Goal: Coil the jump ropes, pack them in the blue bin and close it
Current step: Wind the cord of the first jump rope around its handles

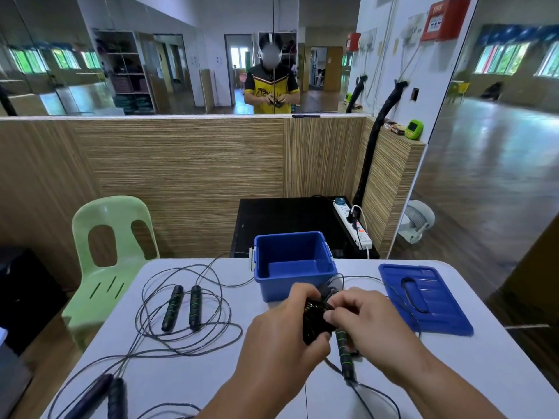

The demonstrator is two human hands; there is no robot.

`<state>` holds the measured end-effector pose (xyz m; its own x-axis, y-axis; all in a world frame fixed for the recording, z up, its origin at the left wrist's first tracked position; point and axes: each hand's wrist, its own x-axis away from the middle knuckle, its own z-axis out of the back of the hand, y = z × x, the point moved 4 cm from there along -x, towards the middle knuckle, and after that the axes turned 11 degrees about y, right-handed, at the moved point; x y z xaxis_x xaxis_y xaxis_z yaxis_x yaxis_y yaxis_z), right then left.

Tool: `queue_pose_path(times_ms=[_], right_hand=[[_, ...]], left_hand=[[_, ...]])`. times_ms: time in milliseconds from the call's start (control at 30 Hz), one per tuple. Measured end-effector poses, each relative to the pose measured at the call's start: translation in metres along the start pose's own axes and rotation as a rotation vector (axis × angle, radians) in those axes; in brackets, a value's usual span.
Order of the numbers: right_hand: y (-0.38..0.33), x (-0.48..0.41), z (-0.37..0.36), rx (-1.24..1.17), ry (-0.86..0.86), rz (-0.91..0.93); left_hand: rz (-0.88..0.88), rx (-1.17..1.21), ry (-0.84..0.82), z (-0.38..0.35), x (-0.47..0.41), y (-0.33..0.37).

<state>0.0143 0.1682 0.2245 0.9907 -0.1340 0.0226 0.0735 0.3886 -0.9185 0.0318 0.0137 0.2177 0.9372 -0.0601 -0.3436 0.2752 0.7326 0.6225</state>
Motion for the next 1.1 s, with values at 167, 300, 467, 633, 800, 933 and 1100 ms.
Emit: queue_pose_path(times_ms=[167, 300, 467, 633, 800, 933, 1100], right_hand=[[0.006, -0.005, -0.005, 0.034, -0.020, 0.004], [0.011, -0.009, -0.008, 0.121, 0.061, 0.075], [0.020, -0.014, -0.008, 0.014, 0.006, 0.027], [0.018, -0.012, -0.011, -0.231, -0.027, -0.097], [0.018, -0.011, -0.014, -0.265, -0.015, -0.107], [0.023, -0.011, -0.014, -0.233, -0.007, -0.087], [0.021, -0.008, -0.009, 0.014, 0.040, 0.116]], left_hand=[[-0.069, -0.033, 0.034, -0.002, 0.001, 0.000], [-0.119, -0.037, 0.054, -0.007, -0.001, -0.002], [-0.133, -0.042, 0.042, -0.013, 0.000, -0.007], [-0.161, -0.035, 0.045, -0.011, -0.004, -0.003], [-0.096, -0.023, -0.012, -0.011, -0.006, -0.007], [-0.109, -0.020, -0.045, -0.009, -0.009, -0.007], [-0.115, -0.028, -0.078, -0.008, -0.011, -0.013]])
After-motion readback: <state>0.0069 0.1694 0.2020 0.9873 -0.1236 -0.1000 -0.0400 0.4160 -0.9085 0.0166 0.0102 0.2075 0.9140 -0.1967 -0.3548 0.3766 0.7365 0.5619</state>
